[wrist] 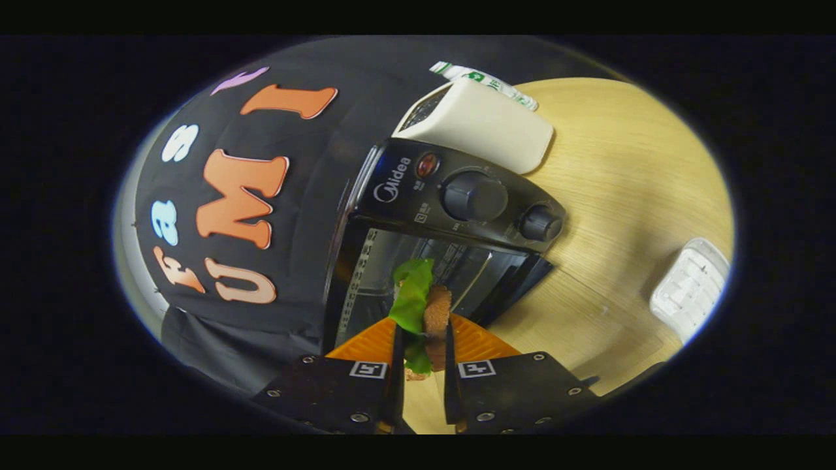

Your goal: Open the toaster oven, put the food inside, and close the toaster oven door.

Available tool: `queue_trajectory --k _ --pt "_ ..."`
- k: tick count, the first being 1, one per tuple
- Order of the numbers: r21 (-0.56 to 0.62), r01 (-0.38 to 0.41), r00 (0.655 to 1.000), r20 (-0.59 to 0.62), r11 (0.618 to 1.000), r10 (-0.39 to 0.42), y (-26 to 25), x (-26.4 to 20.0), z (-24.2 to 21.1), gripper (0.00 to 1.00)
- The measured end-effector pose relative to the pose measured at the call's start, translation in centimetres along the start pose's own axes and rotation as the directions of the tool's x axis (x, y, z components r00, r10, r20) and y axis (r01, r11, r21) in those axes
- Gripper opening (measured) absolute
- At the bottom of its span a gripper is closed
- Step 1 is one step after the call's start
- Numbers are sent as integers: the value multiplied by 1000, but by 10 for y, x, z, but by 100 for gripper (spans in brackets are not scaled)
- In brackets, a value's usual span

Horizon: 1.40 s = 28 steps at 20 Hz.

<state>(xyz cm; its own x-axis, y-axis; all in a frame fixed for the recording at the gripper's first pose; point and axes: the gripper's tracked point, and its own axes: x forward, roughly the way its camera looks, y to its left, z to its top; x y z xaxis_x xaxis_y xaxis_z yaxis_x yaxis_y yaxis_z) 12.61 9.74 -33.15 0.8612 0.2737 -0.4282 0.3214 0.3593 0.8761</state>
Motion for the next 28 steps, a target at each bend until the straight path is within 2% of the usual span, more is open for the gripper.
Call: queue_trajectory --k 4,6,10,11,16,23,28 --pt "68 15 999 41 998 -18 0 16 -3 25" --pt "84 25 999 38 996 -28 0 20 -6 30" --pt "98 72 997 19 993 -74 -8 23 -14 47" --pt "103 81 997 8 991 -82 -10 23 -17 60" --pt "119 96 995 -12 988 -95 -8 21 -24 98" --pt "127 106 994 -34 986 -102 -15 8 -32 98" --pt "85 109 993 -63 990 -104 -19 -25 -44 99"
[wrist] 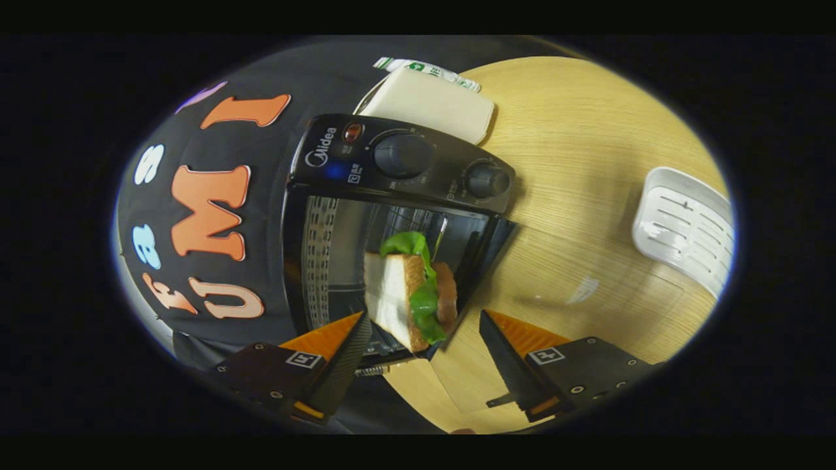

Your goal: Open the toaster oven, put the food inside, and close the toaster oven door.

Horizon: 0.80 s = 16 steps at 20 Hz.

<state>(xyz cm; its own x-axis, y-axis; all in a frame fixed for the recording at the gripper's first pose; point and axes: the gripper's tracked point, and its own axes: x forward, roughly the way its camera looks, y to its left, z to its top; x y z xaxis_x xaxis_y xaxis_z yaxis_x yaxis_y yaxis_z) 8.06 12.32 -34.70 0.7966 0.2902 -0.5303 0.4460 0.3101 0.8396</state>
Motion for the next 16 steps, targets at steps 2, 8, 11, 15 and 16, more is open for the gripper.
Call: queue_trajectory --k 2,8,11,15,16 --pt "-68 -19 999 -29 998 17 4 -26 -13 99" --pt "-417 -66 992 -129 906 13 2 -96 -53 98" --pt "-598 -13 990 -121 801 -74 -28 -113 -68 98" --pt "-734 85 982 -52 674 -181 -71 -116 -77 99" --pt "-766 110 977 -35 634 -211 -82 -115 -79 98"
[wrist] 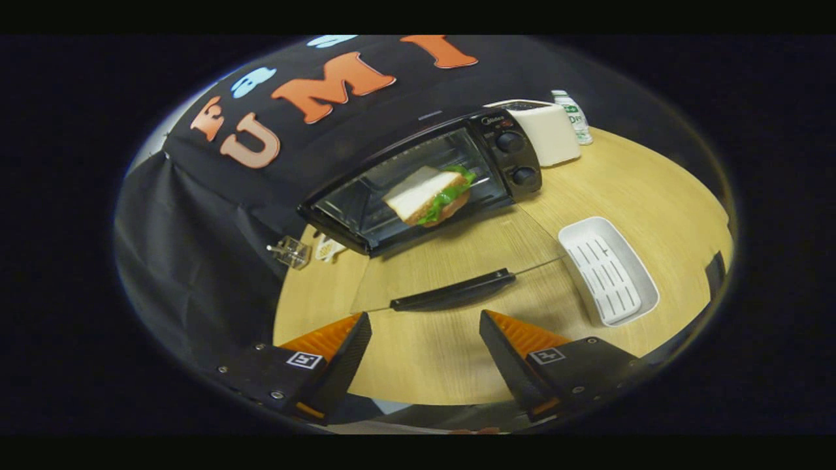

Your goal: Open the toaster oven, put the food inside, and close the toaster oven door.

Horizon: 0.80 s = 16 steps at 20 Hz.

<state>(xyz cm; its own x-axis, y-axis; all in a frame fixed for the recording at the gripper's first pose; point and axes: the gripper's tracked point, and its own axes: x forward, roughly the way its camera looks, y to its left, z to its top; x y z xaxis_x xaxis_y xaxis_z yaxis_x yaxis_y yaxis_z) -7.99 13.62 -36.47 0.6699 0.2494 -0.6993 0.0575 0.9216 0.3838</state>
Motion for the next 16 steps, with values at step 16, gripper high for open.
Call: queue_trajectory --k 16 --pt "-271 228 973 39 935 -226 -40 65 -1 100"
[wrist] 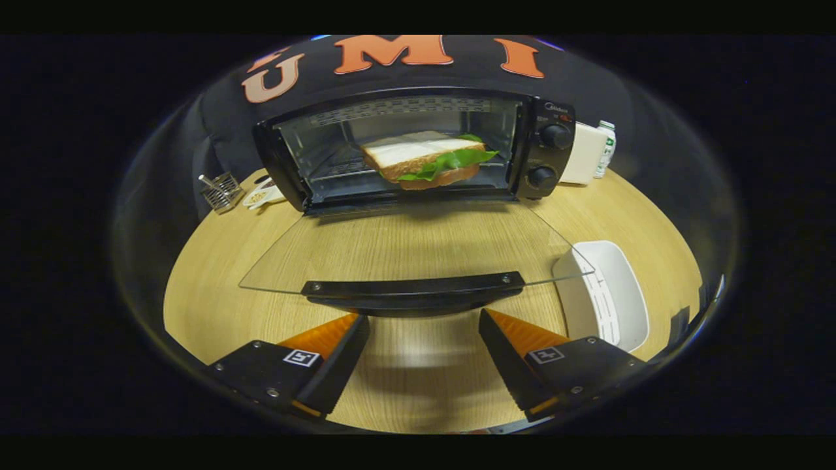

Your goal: Open the toaster oven, put the food inside, and close the toaster oven door.

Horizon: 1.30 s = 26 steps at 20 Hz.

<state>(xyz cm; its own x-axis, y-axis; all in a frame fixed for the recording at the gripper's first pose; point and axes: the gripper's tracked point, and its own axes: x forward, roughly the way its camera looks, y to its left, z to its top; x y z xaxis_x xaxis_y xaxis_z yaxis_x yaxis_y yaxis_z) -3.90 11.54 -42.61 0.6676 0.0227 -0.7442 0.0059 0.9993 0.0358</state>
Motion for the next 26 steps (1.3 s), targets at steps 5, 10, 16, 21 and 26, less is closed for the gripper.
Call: queue_trajectory --k 5,10,16,21,26 --pt "24 -14 999 49 1000 12 3 -9 26 100" --pt "33 -26 992 121 999 21 4 -28 69 99" --pt "62 -26 982 188 998 14 17 -28 113 100" --pt "71 -37 975 223 997 20 24 -24 143 99" --pt "62 -43 969 246 997 26 23 -12 169 99"
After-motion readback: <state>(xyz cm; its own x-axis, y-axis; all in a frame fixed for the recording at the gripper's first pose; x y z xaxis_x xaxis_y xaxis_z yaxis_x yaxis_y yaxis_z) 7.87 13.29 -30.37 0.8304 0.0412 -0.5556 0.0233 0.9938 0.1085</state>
